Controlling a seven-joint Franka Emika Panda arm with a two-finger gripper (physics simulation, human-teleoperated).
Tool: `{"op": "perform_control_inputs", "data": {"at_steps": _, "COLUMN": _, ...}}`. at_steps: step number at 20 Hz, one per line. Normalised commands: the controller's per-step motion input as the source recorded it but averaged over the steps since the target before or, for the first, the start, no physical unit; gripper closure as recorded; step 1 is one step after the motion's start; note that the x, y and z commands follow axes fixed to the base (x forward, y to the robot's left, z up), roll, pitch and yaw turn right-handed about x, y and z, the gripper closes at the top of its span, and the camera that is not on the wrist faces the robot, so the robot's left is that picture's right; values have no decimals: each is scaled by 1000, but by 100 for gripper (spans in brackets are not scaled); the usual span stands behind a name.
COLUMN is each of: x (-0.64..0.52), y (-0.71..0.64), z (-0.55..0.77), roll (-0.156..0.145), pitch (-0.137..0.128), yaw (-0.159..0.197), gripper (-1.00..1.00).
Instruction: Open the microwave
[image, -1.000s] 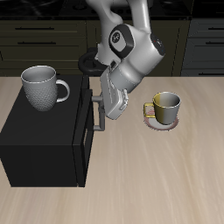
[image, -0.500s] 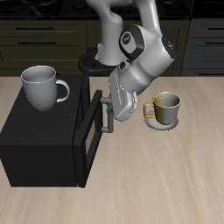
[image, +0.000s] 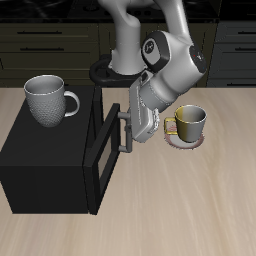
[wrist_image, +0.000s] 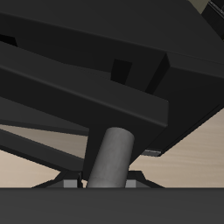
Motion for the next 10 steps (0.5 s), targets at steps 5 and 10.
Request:
{"op": "perform_control_inputs", "data": {"at_steps": 5, "x": -202, "y": 279, "z": -148, "roll": -89, "pitch": 46, "yaw": 13, "gripper": 100}}
{"op": "perform_control_inputs", "data": {"at_steps": 10, "x": -229, "y": 314, "z": -122, "roll": 2, "pitch": 30, "yaw": 25, "gripper": 100}}
